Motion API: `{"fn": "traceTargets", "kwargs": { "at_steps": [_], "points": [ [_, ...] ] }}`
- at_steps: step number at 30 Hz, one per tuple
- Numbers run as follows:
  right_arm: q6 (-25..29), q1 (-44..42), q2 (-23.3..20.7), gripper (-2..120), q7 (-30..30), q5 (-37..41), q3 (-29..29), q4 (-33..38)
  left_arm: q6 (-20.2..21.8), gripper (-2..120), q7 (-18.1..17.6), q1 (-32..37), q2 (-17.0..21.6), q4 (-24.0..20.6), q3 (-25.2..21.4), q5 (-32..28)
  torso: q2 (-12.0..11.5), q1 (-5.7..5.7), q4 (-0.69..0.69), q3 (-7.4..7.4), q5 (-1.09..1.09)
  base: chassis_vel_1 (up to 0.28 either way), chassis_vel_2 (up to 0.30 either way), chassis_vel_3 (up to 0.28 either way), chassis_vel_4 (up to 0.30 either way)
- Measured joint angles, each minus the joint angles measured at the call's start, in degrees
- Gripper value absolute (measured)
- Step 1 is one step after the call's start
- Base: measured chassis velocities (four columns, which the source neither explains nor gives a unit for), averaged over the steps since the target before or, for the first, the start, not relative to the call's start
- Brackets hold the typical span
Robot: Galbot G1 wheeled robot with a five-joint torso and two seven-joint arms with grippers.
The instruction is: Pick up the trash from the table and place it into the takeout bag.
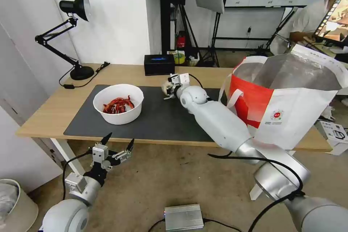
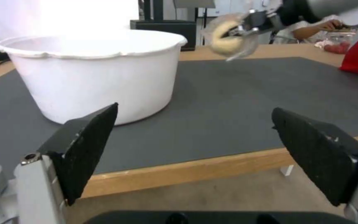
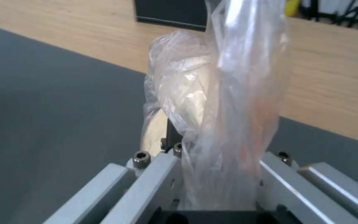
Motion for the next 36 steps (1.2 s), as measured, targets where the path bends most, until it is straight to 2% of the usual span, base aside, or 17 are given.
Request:
{"fn": "traceTargets", "kwargs": {
  "at_steps": [3, 4, 7, 8, 11, 13, 14, 21, 26, 36],
  "points": [
    [-0.1, -1.6, -3.6, 3, 1.5, 1.0, -0.3, 6.6, 0.0, 100, -0.1, 0.2, -0.1, -0.3, -0.1, 0.0, 0.0, 0.00, -0.01, 0.00, 0.01, 0.000, 0.000, 0.000, 0.000],
    [-0.1, -1.6, -3.6, 3, 1.5, 1.0, -0.3, 6.6, 0.0, 100, -0.1, 0.2, -0.1, -0.3, -0.1, 0.0, 0.0, 0.00, -0.01, 0.00, 0.01, 0.000, 0.000, 0.000, 0.000],
    [-0.7, -3.8, -6.7, 3, 3.9, 2.7, -0.1, 14.8, 0.1, 100, -0.1, 0.4, -0.1, -0.4, -0.4, 0.0, 0.0, 0.00, 0.01, 0.00, 0.01, 0.000, 0.000, 0.000, 0.000],
    [-0.7, -3.8, -6.7, 3, 3.9, 2.7, -0.1, 14.8, 0.1, 100, -0.1, 0.4, -0.1, -0.4, -0.4, 0.0, 0.0, 0.00, 0.01, 0.00, 0.01, 0.000, 0.000, 0.000, 0.000],
    [-1.5, -6.4, -9.3, 3, 7.9, 4.3, 0.1, 22.9, 0.3, 100, -0.1, 0.5, -0.1, -0.5, -0.9, -0.2, 0.0, 0.00, 0.01, 0.00, 0.01, 0.000, 0.000, 0.000, 0.000],
    [-1.5, -6.4, -9.3, 3, 7.9, 4.3, 0.1, 22.9, 0.3, 100, -0.1, 0.5, -0.1, -0.5, -0.9, -0.2, 0.0, 0.00, 0.01, 0.00, 0.01, 0.000, 0.000, 0.000, 0.000],
    [-1.5, -7.8, -10.9, 3, 10.0, 4.4, 0.2, 27.4, 0.4, 100, -0.1, 1.0, 0.0, -0.8, -1.4, -0.4, 0.0, 0.00, 0.01, 0.00, 0.00, 0.000, 0.000, 0.000, 0.000],
    [0.1, -10.6, -15.2, 3, 11.8, 0.6, 1.5, 36.4, 0.4, 100, -0.1, 1.7, -0.3, -0.8, -1.9, -0.2, 0.0, 0.00, 0.00, -0.01, 0.01, 0.000, 0.000, 0.000, 0.000],
    [1.9, -13.1, -20.1, 3, 12.4, -1.9, 4.4, 45.0, 0.5, 100, -0.1, 2.0, -0.4, -1.3, -2.0, -0.1, 0.0, 0.00, 0.02, -0.01, 0.01, 0.000, 0.000, 0.000, 0.000],
    [2.0, -17.2, -27.6, 3, 12.2, -3.5, 12.0, 54.0, 0.6, 100, -0.2, 2.4, -1.0, -2.2, -2.5, 0.1, 0.0, 0.00, 0.00, 0.00, 0.01, 0.000, 0.000, 0.000, 0.000]
  ]
}}
